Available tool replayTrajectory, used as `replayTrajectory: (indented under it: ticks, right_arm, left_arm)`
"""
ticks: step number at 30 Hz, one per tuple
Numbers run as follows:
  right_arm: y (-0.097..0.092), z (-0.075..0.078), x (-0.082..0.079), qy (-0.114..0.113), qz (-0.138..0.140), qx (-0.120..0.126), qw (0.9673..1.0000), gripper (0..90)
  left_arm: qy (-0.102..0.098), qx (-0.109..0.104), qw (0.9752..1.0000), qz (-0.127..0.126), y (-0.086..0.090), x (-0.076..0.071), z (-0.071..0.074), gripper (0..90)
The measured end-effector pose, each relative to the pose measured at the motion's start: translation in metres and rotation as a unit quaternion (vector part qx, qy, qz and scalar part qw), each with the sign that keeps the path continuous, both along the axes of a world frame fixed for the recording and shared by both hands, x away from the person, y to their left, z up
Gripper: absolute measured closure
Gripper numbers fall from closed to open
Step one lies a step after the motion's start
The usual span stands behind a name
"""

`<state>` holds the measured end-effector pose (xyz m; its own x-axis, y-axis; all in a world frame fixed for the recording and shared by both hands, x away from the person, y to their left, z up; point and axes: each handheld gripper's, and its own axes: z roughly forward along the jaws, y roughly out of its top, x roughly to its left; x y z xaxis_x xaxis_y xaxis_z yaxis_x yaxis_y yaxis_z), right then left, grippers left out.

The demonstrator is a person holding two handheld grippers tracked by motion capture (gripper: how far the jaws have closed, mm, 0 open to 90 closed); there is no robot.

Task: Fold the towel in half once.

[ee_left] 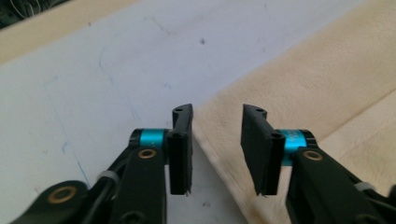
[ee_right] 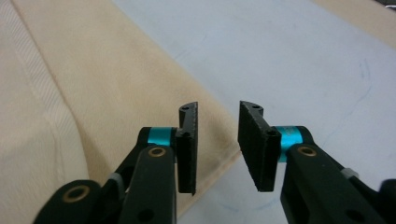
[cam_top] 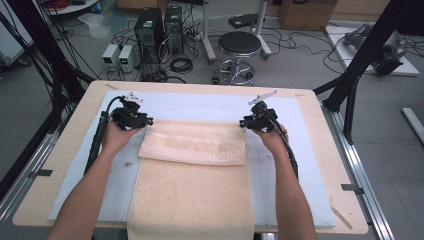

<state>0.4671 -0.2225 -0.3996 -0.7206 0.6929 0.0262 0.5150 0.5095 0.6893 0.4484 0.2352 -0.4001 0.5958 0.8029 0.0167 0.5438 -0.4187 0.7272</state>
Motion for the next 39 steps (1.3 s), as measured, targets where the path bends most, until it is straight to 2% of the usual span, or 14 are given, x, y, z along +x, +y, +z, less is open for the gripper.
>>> replayTrajectory:
  ticks: [5, 7, 9, 11, 13, 14, 18, 21, 22, 24, 26, 32, 34, 39]
  right_arm:
    - [-0.011, -0.002, -0.017, -0.002, 0.014, 0.031, 0.9994, 57.7]
    - [-0.014, 0.000, -0.023, 0.000, 0.021, 0.047, 0.9987, 54.0]
    - [-0.013, 0.002, -0.031, 0.004, 0.035, 0.063, 0.9974, 52.2]
    - [-0.011, 0.004, -0.040, 0.005, 0.050, 0.072, 0.9962, 49.0]
    - [-0.007, 0.003, -0.047, 0.014, 0.068, 0.076, 0.9947, 44.8]
    - [-0.005, 0.003, -0.051, 0.020, 0.075, 0.074, 0.9943, 43.4]
    - [0.000, -0.003, -0.060, 0.040, 0.090, 0.078, 0.9921, 40.5]
    - [0.003, -0.009, -0.065, 0.053, 0.103, 0.074, 0.9905, 46.9]
    - [0.003, -0.010, -0.067, 0.058, 0.108, 0.074, 0.9897, 54.7]
    - [0.001, -0.011, -0.072, 0.048, 0.116, 0.074, 0.9892, 69.2]
    - [0.000, -0.010, -0.075, 0.051, 0.130, 0.080, 0.9870, 78.2]
    - [0.005, 0.006, -0.095, 0.019, 0.160, 0.071, 0.9844, 80.3]
    - [0.007, 0.013, -0.105, 0.011, 0.173, 0.068, 0.9826, 80.3]
    - [0.007, 0.015, -0.128, 0.005, 0.195, 0.062, 0.9788, 79.1]
  left_arm:
    - [0.009, -0.053, 0.9984, -0.019, 0.011, -0.013, -0.009, 56.6]
    - [0.021, -0.081, 0.9957, -0.039, 0.012, -0.018, -0.011, 56.0]
    - [0.035, -0.083, 0.9941, -0.060, 0.010, -0.022, -0.010, 55.4]
    - [0.027, -0.091, 0.9926, -0.076, 0.007, -0.028, -0.009, 55.2]
    - [0.037, -0.096, 0.9907, -0.088, 0.003, -0.032, -0.012, 53.9]
    - [0.046, -0.083, 0.9911, -0.094, 0.001, -0.034, -0.014, 53.5]
    - [0.055, -0.076, 0.9908, -0.098, 0.000, -0.039, -0.022, 59.3]
    - [0.055, -0.070, 0.9900, -0.109, 0.001, -0.045, -0.022, 70.7]
    - [0.048, -0.069, 0.9898, -0.115, 0.001, -0.047, -0.020, 73.5]
    - [0.031, -0.072, 0.9901, -0.117, 0.001, -0.052, -0.016, 76.4]
    - [0.019, -0.080, 0.9892, -0.121, 0.003, -0.058, -0.013, 79.1]
    - [-0.004, -0.097, 0.9859, -0.136, 0.013, -0.085, -0.008, 80.9]
    - [-0.017, -0.096, 0.9850, -0.143, 0.015, -0.097, -0.006, 80.7]
    - [-0.027, -0.091, 0.9815, -0.167, 0.018, -0.126, -0.007, 80.0]
